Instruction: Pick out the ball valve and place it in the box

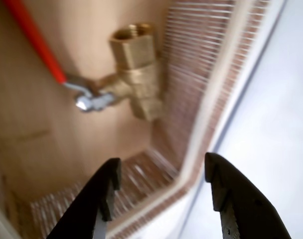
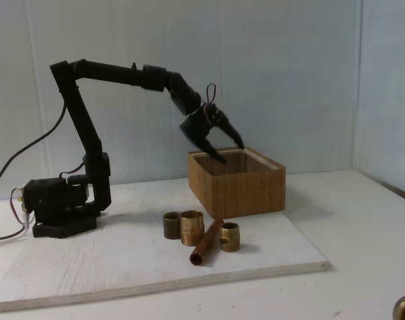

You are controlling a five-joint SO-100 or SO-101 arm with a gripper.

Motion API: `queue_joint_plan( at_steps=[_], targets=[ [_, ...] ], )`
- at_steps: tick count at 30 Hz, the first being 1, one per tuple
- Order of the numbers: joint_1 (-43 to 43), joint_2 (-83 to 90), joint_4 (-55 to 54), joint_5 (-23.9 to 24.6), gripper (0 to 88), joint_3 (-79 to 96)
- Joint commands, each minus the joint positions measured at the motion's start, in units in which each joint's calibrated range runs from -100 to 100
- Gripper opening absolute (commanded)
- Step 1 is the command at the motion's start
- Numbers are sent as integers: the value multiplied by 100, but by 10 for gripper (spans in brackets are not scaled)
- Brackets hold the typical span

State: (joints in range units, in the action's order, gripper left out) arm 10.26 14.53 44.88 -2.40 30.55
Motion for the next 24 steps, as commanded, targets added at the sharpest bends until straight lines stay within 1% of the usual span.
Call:
queue_joint_plan(
  at_steps=[1,4,7,13,14,15,17,19,21,24],
  targets=[
    [-111,222,363,18,179,-1015],
    [-259,222,819,18,179,-1809],
    [-296,222,1525,18,179,-2631],
    [-229,222,3428,-3,172,-4309],
    [-229,222,3729,23,151,-4589],
    [-214,222,4005,28,110,-4869],
    [-89,222,4461,54,1,-5374],
    [-23,222,5004,132,21,-5835],
    [51,239,5469,235,3,-6205],
    [140,629,5451,494,9,-6124]
  ],
)
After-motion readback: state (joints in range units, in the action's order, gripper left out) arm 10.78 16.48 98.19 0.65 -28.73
